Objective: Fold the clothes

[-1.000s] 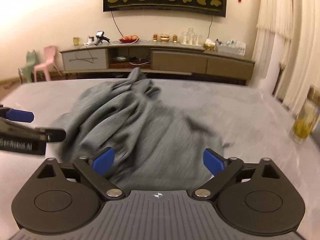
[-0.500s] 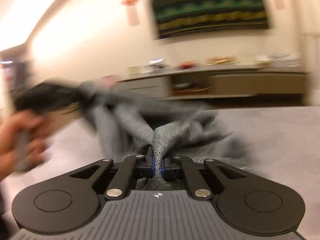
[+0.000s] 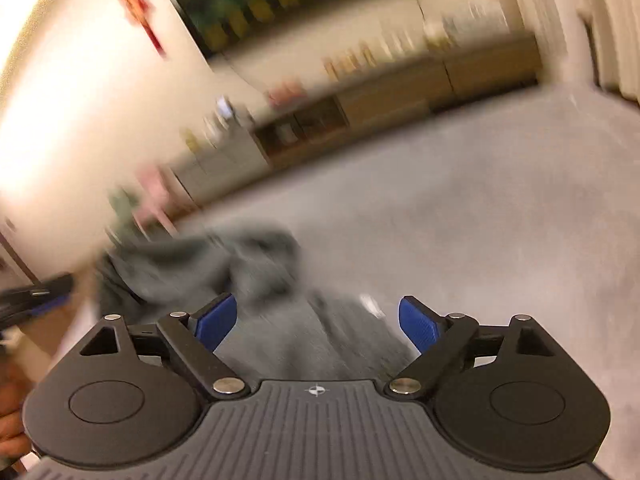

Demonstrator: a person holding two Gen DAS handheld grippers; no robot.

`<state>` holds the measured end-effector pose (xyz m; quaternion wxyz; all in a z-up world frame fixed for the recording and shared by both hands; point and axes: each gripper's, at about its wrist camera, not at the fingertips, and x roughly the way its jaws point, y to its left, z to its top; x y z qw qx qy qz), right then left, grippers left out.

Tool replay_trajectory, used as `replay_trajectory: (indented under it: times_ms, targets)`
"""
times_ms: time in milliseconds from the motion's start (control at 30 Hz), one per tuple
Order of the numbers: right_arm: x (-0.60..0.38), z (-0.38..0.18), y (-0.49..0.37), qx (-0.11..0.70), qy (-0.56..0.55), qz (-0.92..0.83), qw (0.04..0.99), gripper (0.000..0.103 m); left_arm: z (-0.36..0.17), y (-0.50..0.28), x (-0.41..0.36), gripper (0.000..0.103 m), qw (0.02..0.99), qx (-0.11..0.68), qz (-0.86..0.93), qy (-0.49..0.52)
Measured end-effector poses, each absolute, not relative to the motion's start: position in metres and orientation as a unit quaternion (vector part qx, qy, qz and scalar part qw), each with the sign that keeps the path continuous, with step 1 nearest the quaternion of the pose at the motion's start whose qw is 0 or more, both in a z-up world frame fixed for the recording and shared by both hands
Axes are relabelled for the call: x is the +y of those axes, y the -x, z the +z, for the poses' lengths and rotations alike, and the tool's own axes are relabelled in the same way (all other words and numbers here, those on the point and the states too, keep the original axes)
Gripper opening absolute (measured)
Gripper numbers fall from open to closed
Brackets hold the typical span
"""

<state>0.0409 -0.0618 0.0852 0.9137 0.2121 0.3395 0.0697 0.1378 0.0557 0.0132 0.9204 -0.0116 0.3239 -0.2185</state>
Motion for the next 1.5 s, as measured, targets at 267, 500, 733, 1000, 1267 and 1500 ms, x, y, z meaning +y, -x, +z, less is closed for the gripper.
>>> replay_trajectory:
  times_ms: [267,500,733,1000,1267,1500]
  targets:
    - [-0.034,0.099,-0.035,0.29,-0.236,0.178,0.91,0.003,-0.017,-0.155,0.065,0.048,0.929,0.347,-0.124,-0.031]
    - [-0.041,0.106,-0.03,0.295,-0.277,0.184,0.896,0.002,0.022,-0.089,0.023,0.096,0.946,0.262,-0.191,-0.031]
    - [-0.039,0.114,-0.016,0.281,-0.329,0.252,0.866,0.002,-0.046,-0.102,-0.072,0.035,0.924,0.268,-0.157,-0.225]
    - [-0.101,0.136,0.016,0.24,-0.355,0.2,0.881,0.037,0.028,-0.074,0.086,0.016,0.965,0.256,-0.047,-0.029]
    - [0.007,0.114,-0.059,0.327,-0.189,0.179,0.908,0.094,0.001,-0.065,0.138,0.079,0.951,0.308,-0.004,0.017]
    - [0.061,0.072,-0.103,0.383,-0.119,0.187,0.897,0.003,-0.024,-0.069,0.129,0.012,0.947,0.32,-0.014,-0.011]
